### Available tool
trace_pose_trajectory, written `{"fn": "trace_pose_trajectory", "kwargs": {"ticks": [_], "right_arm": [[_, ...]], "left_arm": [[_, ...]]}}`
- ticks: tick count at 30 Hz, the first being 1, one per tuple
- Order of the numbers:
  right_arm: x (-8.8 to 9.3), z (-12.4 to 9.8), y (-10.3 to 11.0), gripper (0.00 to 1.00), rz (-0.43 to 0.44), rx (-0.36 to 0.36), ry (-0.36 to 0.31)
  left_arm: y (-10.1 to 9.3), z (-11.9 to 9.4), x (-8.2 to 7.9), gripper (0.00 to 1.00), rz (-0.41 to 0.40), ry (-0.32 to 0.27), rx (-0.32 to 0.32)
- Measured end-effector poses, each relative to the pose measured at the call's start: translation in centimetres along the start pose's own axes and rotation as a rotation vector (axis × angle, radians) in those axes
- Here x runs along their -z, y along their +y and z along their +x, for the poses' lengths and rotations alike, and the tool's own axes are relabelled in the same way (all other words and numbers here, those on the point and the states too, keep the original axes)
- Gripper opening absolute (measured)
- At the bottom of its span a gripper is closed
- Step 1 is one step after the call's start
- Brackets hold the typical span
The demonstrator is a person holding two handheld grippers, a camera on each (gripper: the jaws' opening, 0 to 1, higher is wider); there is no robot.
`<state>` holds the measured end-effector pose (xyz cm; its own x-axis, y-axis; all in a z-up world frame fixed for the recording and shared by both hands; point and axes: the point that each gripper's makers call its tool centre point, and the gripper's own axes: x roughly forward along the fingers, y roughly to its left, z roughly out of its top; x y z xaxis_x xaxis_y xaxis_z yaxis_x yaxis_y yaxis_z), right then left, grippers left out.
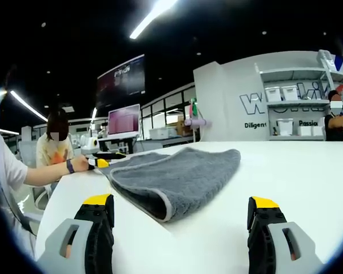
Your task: Fold the towel on the table until its edges align and the towel forms a compact rectangular stack.
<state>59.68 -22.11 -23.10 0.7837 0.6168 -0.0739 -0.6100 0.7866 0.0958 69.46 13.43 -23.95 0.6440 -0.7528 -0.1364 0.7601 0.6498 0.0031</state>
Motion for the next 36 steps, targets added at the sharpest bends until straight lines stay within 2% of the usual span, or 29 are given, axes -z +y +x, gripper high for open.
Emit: {"fn": "trace_pose_trajectory", "kwargs": {"ticks": [36], "right_arm": [[0.43,0.26,0.28,0.98,-0.016,-0.010,0.024]], "left_arm": [[0.25,0.08,0.30,0.89,0.020,0.021,0.002]]}}
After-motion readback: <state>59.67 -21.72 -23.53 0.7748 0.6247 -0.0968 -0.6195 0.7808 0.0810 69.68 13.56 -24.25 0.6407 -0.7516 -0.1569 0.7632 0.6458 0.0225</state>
